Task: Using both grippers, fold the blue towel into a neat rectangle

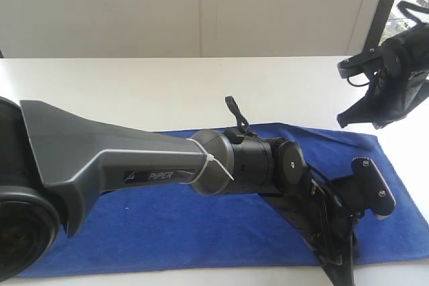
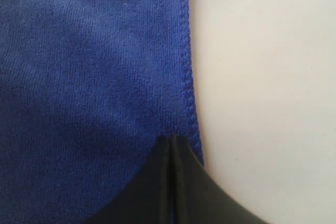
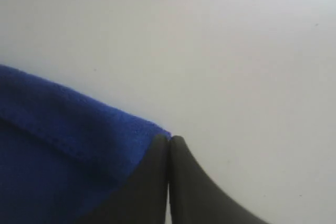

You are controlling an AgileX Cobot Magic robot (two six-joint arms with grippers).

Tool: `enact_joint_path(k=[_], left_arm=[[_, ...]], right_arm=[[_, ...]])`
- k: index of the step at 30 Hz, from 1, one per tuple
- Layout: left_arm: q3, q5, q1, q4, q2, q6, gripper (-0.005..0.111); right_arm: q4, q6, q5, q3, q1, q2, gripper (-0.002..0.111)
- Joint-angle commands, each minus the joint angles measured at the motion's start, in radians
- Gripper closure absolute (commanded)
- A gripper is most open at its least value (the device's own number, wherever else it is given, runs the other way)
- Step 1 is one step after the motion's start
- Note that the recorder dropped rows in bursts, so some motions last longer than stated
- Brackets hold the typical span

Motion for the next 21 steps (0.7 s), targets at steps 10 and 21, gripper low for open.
enact_joint_path(k=[10, 21], left_arm=[[0.015, 0.057, -0.009, 0.007, 0.035, -0.006, 0.107], [0.015, 0.057, -0.009, 0.007, 0.035, -0.006, 0.107]], right_arm=[[0.286, -0.578, 0.134, -0.002, -0.002, -0.01, 0.095], [0.291, -0.674, 0.055, -0.001, -0.002, 0.004, 0.08]])
